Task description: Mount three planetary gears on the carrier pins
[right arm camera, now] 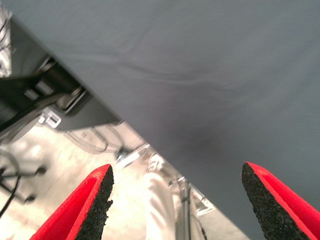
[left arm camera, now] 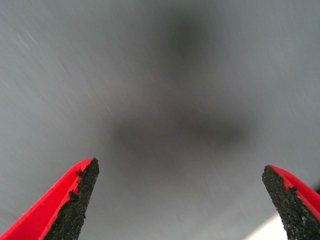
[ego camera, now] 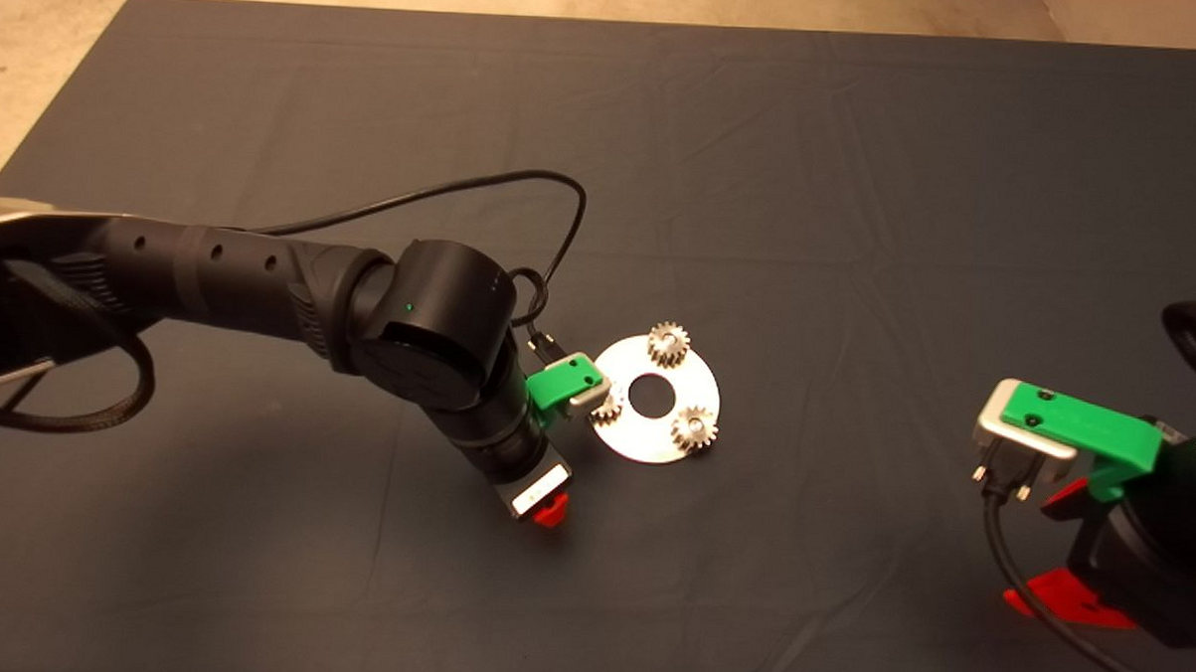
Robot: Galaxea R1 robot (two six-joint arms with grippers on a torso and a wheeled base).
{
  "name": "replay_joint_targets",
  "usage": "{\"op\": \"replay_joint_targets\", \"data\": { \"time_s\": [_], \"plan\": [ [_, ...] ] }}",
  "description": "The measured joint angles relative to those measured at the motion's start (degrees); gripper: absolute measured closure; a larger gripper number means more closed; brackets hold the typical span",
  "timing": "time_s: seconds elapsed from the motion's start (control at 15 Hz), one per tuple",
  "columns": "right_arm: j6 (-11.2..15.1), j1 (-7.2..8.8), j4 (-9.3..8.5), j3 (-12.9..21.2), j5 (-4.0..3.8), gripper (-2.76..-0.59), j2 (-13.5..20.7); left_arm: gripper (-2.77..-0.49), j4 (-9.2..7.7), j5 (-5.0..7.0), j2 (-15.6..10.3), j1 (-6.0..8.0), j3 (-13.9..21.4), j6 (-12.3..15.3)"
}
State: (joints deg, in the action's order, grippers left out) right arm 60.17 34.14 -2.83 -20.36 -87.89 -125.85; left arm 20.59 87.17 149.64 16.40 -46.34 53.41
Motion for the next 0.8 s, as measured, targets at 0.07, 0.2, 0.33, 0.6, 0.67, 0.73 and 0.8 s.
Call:
{"op": "replay_joint_targets", "data": {
  "time_s": [0.07,0.2,0.33,0.6,0.67,0.73,0.8],
  "plan": [
    [1.0,-2.00,0.35,0.0,0.04,-1.89,-1.8,-2.33,-1.16,0.01,-0.5,0.00,0.6,0.4],
    [4.0,-6.01,1.62,0.0,-0.03,-1.89,-7.3,-2.33,-2.66,0.17,-1.5,0.00,2.1,1.8],
    [7.6,-9.39,4.08,0.0,0.04,-1.89,-15.0,-2.33,-3.40,0.21,-2.0,-0.01,3.9,3.7],
    [11.3,-16.24,7.62,0.0,0.25,-1.89,-19.8,-2.33,-4.56,0.28,-5.9,-0.02,12.4,10.2],
    [11.7,-18.10,8.62,0.0,0.15,-1.89,-19.8,-2.33,-5.27,0.15,-7.0,-0.03,14.7,10.9],
    [11.9,-19.29,9.34,0.0,0.18,-1.89,-19.8,-2.33,-6.07,0.12,-8.2,-0.02,16.1,11.8],
    [12.2,-19.86,10.04,0.0,0.19,-1.89,-19.7,-2.33,-6.34,0.26,-9.3,-0.04,16.7,12.1]
  ]
}}
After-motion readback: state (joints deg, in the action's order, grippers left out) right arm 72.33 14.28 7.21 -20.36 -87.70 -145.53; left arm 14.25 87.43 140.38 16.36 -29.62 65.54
